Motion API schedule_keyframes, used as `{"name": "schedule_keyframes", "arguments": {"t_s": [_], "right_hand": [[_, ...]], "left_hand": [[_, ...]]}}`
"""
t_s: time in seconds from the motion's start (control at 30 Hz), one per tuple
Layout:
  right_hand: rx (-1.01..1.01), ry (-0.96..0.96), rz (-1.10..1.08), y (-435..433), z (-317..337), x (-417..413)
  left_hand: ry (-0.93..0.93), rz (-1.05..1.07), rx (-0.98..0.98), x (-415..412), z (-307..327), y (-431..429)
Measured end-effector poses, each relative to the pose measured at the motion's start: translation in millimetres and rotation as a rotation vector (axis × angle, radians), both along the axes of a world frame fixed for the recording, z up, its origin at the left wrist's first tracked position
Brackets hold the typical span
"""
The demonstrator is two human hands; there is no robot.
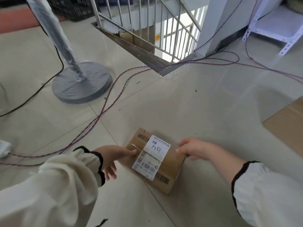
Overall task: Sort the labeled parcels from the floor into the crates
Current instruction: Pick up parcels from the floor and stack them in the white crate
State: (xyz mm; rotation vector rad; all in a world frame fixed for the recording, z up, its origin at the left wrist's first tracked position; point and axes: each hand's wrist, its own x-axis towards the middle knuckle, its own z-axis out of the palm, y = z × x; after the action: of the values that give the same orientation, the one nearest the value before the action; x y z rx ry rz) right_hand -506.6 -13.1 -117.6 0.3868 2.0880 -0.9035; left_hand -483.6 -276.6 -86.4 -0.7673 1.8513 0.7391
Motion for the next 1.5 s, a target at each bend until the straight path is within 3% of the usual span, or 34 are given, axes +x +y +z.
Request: {"name": "schedule_keyframes", "arguments": {"t_s": [0.07,0.2,0.27,0.33,0.4,0.53,0.6,0.77,0.87,1.0,1.17,1.5], "right_hand": [[0.027,-0.014,0.095,-8.3,0.9,3.1],[-0.064,-0.379,0.166,-22.6,-0.6,21.7],[-0.075,-0.503,0.178,-22.2,-2.9,23.8],[0.047,-0.479,0.213,-15.3,-0.8,13.5],[0.218,-0.322,0.198,-8.0,8.8,-0.2],[0.269,-0.018,0.098,-5.0,11.9,-10.0],[0.136,-0.001,0.04,-10.3,4.1,-7.8],[0.089,-0.191,0.118,-10.8,-3.2,1.5],[-0.01,-0.275,0.046,-9.9,-6.0,6.6],[-0.072,-0.227,-0.044,-9.9,-8.9,5.2],[-0.184,-0.253,-0.072,-8.7,-6.3,6.4],[-0.351,-0.254,-0.387,9.2,-1.3,14.0]], "left_hand": [[0.009,0.027,0.082,-0.6,-2.3,-3.1],[0.448,0.07,0.101,-15.1,-12.2,4.0],[0.507,0.071,0.17,-20.2,-12.1,11.2],[0.447,-0.045,0.105,-18.0,-12.1,12.6],[0.266,-0.123,0.039,-10.8,-10.4,6.8],[-0.01,0.042,0.093,-1.3,-16.5,-10.4],[0.053,0.071,0.154,-1.0,-22.7,-10.7],[0.419,0.138,0.072,-3.7,-35.7,-11.7],[0.446,0.146,0.092,2.0,-41.2,-11.7],[0.411,0.285,0.154,11.1,-44.4,-8.4],[0.522,0.228,0.129,19.2,-47.4,-8.1],[0.694,0.33,0.47,39.0,-67.2,10.5]]}}
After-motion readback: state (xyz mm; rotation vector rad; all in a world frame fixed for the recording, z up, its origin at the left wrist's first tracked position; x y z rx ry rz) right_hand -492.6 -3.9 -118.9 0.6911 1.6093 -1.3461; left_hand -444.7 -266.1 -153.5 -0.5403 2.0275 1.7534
